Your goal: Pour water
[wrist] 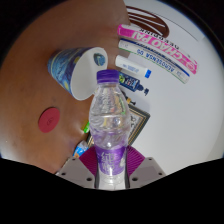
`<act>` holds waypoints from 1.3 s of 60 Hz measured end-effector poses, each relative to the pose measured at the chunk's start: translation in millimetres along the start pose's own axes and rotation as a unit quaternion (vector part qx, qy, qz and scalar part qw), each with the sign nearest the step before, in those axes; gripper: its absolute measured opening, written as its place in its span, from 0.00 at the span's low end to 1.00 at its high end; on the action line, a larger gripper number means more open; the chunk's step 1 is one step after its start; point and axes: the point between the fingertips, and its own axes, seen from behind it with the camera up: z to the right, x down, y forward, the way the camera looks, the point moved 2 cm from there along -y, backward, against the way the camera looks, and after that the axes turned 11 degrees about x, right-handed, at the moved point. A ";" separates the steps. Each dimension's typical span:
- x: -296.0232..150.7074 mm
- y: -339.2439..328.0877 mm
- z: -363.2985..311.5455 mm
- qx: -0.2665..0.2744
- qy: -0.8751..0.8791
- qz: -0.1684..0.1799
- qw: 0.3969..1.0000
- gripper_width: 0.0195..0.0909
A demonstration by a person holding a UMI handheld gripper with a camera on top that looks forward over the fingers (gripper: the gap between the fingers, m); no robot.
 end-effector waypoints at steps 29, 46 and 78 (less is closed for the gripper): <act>20.4 -13.8 29.2 -0.083 0.576 -0.041 0.812 0.20; -0.9 5.4 -22.6 -0.140 0.784 -0.038 0.603 0.20; -44.4 9.9 -122.4 -0.161 0.830 -0.032 0.533 0.27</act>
